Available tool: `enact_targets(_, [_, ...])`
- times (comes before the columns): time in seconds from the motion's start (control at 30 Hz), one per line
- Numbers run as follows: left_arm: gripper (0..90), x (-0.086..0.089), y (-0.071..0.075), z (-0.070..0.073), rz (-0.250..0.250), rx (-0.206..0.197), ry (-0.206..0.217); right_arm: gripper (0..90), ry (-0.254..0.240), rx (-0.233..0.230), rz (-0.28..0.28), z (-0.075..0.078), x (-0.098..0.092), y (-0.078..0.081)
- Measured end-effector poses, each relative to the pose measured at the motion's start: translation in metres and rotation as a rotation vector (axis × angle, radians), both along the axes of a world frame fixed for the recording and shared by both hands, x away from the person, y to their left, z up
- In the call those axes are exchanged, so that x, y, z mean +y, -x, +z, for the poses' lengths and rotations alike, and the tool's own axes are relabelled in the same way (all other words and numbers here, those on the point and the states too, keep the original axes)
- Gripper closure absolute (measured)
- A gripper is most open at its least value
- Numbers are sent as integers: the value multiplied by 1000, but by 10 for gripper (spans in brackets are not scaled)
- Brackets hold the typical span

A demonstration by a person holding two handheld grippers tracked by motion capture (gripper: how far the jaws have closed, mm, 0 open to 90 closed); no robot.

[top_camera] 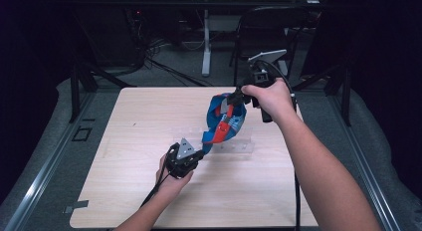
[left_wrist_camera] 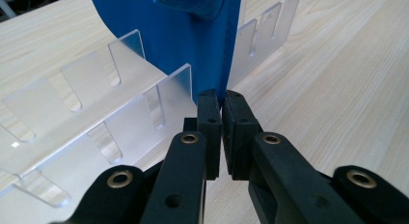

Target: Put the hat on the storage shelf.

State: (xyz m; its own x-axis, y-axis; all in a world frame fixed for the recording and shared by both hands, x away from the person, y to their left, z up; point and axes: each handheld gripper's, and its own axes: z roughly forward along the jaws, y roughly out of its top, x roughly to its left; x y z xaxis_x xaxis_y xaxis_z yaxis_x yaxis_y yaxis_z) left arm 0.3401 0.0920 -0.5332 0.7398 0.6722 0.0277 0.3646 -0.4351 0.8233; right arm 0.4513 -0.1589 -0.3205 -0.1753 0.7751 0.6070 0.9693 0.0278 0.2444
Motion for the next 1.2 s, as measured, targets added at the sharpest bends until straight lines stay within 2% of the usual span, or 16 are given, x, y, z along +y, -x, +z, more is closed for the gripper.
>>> enact_targets(0.23, [870, 1, 1, 0, 5, 1, 11, 773, -2, 0, -6, -6, 0, -2])
enact_targets(0.5, [811, 5, 5, 3, -5, 4, 24, 772, 2, 2, -21, -8, -2, -1])
enact_targets(0.6, [770, 8, 7, 3, -10, 9, 19, 771, 4, 13, -3, -10, -4, -1])
enact_targets(0.73, [694, 13, 9, 4, -5, 11, 25, 767, 7, 11, -13, -12, -5, -1])
enact_targets(0.77, [694, 16, 9, 5, -6, 18, 22, 767, 7, 11, -13, -12, -5, -1])
enact_targets(0.83, [639, 25, 10, 5, 3, 37, 30, 768, 18, 16, -12, -14, -7, -2])
enact_targets(0.9, [605, 28, 11, 5, 6, 40, 24, 766, 21, 17, -13, -14, -8, -2])
enact_targets(0.97, [589, 34, 13, 2, 16, 43, 12, 743, 22, 8, -19, -14, -8, -2])
enact_targets(1.0, [564, 40, 14, 0, 26, 52, -2, 662, 41, 0, -20, -15, -9, -2])
enact_targets(1.03, [554, 40, 14, 0, 26, 52, -2, 662, 41, 0, -20, -15, -9, -2])
enact_targets(1.07, [552, 47, 16, -3, 34, 64, -4, 649, 74, -21, -6, -15, -10, 0])
enact_targets(1.17, [542, 53, 16, -5, 43, 74, -4, 622, 87, -29, -16, -17, -11, 2])
enact_targets(1.2, [530, 55, 16, -5, 49, 79, 0, 586, 115, -56, -26, -20, -11, 5])
